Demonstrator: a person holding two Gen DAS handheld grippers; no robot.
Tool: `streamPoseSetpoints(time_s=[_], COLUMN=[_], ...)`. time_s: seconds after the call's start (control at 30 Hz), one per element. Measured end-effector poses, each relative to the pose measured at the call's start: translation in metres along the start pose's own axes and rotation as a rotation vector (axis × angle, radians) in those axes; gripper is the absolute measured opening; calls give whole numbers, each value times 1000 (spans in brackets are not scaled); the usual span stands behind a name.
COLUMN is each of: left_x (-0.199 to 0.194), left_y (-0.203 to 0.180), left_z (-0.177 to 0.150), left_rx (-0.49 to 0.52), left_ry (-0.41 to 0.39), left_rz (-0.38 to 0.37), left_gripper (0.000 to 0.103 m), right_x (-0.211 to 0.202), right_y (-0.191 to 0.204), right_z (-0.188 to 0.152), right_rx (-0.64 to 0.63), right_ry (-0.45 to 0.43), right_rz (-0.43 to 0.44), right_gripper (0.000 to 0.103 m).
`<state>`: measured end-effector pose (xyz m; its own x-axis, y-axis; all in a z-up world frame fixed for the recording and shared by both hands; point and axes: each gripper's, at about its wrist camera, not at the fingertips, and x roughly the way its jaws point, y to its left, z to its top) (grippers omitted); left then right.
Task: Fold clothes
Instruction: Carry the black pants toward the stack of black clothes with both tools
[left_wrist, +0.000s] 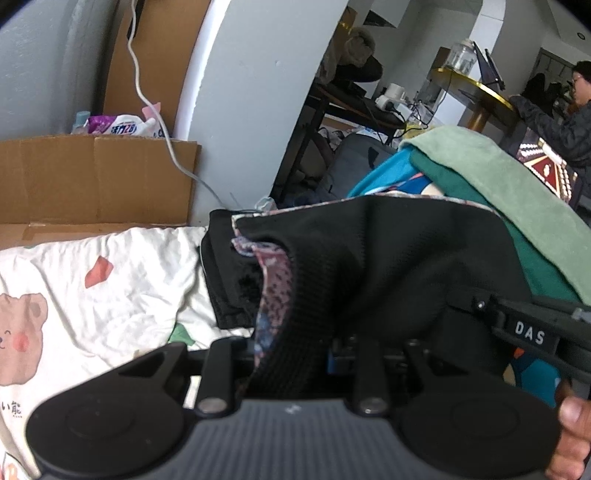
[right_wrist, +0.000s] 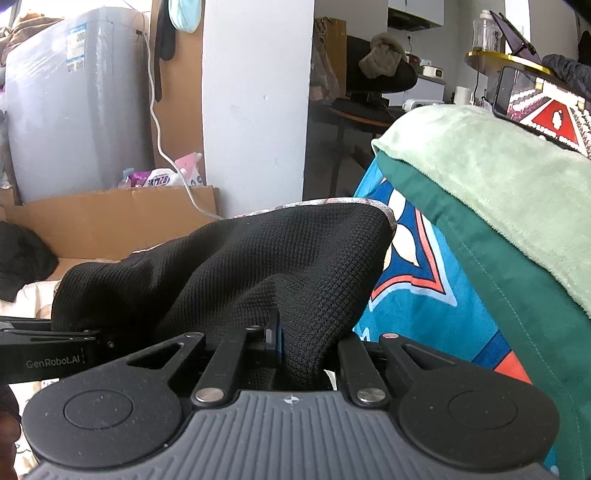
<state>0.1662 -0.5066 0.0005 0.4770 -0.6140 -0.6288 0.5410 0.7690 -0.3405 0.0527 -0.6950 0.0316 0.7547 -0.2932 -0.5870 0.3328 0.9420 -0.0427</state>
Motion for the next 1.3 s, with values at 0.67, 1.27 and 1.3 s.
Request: streamPoseSetpoints(time_s=[0.67, 1.27, 1.3], left_x=[70, 154, 159], left_y=[3, 46, 49], left_z=[40, 96, 100], left_rx=[25, 80, 82], left_ry=[-21, -7, -5], left_rz=[-12, -72, -76], left_gripper=[30, 30, 30], right_x=[82, 181, 186], right_y=[-11, -16, -16], right_z=[45, 95, 97], right_rx=[-79, -176, -173], right_ry=[-17, 3, 7], right_rz=[-35, -43, -43], right_gripper=[9, 9, 9])
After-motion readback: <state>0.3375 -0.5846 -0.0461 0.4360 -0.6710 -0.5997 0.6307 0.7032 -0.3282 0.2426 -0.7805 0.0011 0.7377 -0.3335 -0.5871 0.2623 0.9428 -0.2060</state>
